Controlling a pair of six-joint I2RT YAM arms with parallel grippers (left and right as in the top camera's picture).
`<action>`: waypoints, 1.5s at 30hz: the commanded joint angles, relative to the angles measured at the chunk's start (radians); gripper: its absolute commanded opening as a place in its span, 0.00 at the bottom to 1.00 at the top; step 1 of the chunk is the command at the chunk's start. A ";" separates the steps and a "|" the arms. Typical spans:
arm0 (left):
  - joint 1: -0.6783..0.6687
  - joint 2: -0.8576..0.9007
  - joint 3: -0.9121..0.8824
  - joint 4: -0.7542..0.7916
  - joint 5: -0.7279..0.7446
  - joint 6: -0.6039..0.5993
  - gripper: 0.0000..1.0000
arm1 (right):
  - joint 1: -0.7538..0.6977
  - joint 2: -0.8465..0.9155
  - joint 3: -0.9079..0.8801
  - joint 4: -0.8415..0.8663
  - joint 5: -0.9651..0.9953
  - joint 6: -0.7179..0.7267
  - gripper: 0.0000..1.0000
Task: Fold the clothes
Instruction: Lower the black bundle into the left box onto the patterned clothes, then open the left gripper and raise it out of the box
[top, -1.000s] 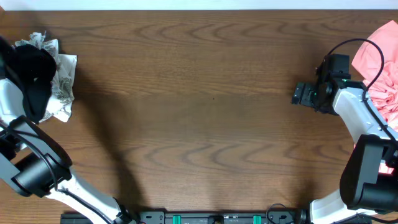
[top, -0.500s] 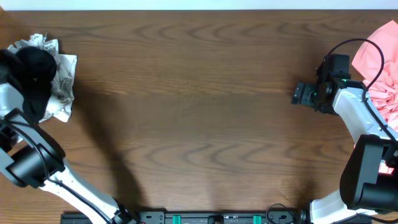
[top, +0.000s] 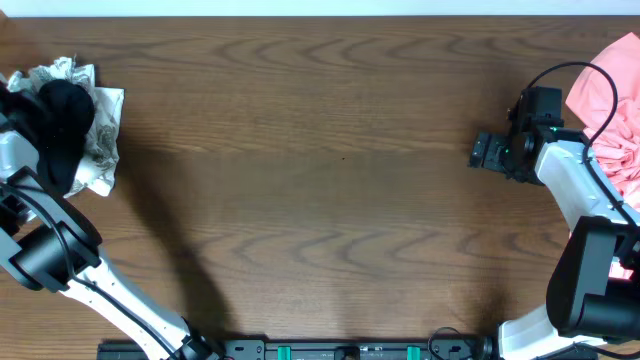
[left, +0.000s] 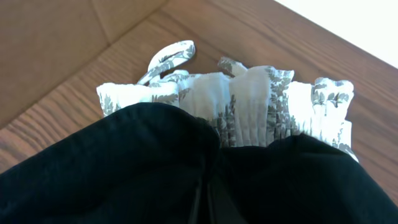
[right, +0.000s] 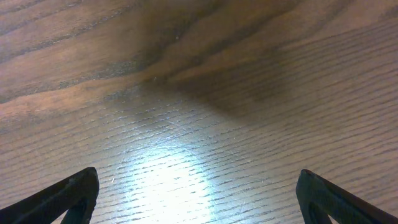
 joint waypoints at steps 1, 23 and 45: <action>-0.002 0.105 -0.072 -0.105 -0.033 -0.020 0.06 | 0.007 0.000 -0.005 0.000 0.000 0.014 0.99; -0.104 -0.419 -0.071 0.101 0.011 -0.137 0.17 | 0.008 0.000 -0.005 0.000 0.000 0.014 0.99; -0.688 -0.448 -0.072 0.068 0.029 -0.136 0.98 | 0.007 0.000 -0.005 0.000 0.000 0.014 0.99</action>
